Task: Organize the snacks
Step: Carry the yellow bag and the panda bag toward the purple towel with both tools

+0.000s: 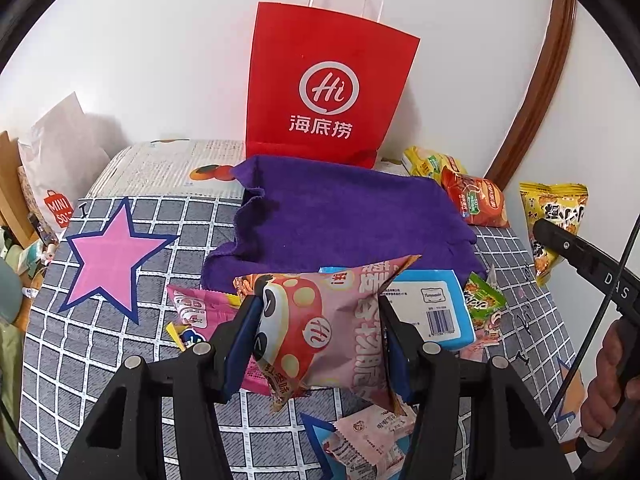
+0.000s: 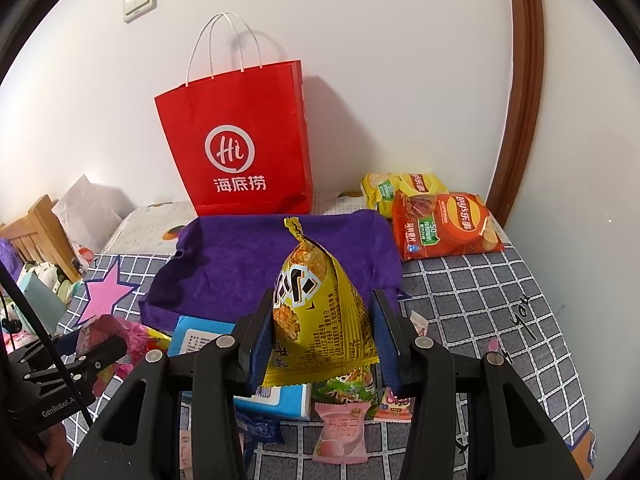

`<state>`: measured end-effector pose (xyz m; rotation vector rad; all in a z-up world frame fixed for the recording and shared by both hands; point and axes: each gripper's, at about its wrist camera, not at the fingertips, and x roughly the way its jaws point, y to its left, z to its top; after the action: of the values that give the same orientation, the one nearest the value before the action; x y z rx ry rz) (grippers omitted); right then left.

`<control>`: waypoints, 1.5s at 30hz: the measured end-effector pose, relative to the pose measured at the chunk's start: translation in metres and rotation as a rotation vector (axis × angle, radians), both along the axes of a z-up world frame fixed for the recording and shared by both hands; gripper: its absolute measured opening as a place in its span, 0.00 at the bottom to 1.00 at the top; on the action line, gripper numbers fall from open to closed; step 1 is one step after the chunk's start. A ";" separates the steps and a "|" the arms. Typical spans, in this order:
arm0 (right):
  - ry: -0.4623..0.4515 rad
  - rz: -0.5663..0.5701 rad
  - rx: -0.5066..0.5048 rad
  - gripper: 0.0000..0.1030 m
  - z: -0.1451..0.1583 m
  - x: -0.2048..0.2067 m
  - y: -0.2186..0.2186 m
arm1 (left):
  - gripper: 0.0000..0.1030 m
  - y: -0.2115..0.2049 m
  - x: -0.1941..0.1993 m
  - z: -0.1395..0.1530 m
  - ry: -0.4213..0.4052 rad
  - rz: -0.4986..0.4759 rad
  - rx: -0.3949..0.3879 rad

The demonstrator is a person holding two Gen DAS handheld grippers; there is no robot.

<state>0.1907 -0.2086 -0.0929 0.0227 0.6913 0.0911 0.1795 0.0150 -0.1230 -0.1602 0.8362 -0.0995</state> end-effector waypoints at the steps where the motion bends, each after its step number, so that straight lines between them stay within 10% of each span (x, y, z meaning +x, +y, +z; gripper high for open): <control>1: 0.001 0.000 0.001 0.44 -0.001 0.002 0.000 | 0.53 -0.001 0.001 -0.001 0.002 -0.001 0.002; 45: 0.032 0.039 0.032 0.44 -0.024 0.055 0.002 | 0.53 -0.013 0.044 0.000 0.018 0.010 0.055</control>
<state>0.2454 -0.2064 -0.1167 0.0409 0.7226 0.1398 0.2235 0.0019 -0.1233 -0.1132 0.8552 -0.0658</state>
